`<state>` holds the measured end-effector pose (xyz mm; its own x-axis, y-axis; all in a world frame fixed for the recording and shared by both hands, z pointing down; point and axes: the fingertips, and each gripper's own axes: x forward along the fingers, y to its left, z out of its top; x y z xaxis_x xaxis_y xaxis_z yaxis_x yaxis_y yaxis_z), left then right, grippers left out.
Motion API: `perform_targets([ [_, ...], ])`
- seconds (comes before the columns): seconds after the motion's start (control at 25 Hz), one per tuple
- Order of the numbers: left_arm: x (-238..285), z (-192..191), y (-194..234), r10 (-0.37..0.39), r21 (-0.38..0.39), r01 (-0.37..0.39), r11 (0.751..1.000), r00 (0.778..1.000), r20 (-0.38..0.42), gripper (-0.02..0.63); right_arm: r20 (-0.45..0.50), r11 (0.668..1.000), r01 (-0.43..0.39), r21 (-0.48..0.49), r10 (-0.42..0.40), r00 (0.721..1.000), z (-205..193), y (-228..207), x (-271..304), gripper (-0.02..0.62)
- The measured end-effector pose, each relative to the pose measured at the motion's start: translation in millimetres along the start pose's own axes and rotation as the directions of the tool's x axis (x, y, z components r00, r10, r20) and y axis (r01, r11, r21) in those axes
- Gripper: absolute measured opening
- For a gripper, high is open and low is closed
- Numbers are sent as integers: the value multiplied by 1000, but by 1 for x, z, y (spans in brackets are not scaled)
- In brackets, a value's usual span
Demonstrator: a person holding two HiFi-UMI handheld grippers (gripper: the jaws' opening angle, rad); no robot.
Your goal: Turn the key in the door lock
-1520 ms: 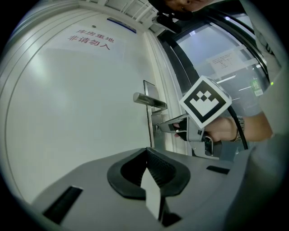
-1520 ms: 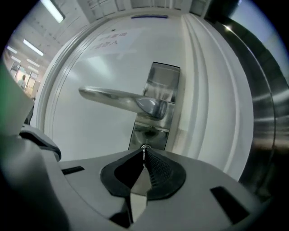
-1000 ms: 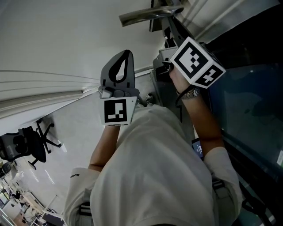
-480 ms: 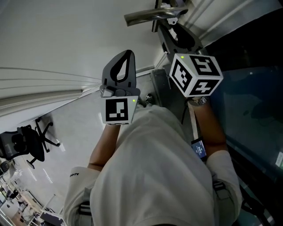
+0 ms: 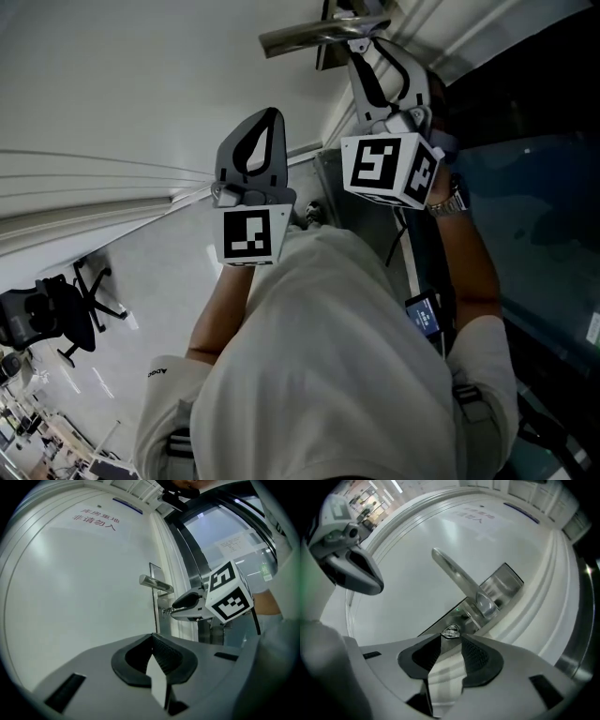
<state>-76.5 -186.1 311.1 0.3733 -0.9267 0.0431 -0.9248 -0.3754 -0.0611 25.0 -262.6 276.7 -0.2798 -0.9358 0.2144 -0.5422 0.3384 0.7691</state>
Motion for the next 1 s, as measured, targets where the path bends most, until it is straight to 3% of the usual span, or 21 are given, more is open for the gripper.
perform_targets([
  [0.08,0,1,1,0,8,0,1000,1000,4,9,-8,992,31,-122,-32,999,1,2,2,133],
  [0.24,-4,1,4,7,8,-7,1000,1000,2,9,16,946,99,-308,-99,995,6,5,5,133],
  [0.44,-8,-2,9,18,4,-18,1000,1000,-4,9,29,896,100,-433,-96,995,7,7,12,132],
  [0.64,-10,-1,10,18,10,-18,1000,1000,-4,10,42,850,118,-514,-112,993,7,10,13,85],
  [0.72,-11,-1,10,20,10,-19,1000,1000,-3,9,36,870,113,-479,-109,993,7,10,12,81],
  [0.88,-12,-2,10,21,12,-21,1000,1000,-4,9,30,938,118,-325,-115,993,9,8,12,80],
  [1.0,-12,-2,11,24,3,-24,1000,1000,-5,9,23,969,118,-218,-115,993,10,6,12,80],
])
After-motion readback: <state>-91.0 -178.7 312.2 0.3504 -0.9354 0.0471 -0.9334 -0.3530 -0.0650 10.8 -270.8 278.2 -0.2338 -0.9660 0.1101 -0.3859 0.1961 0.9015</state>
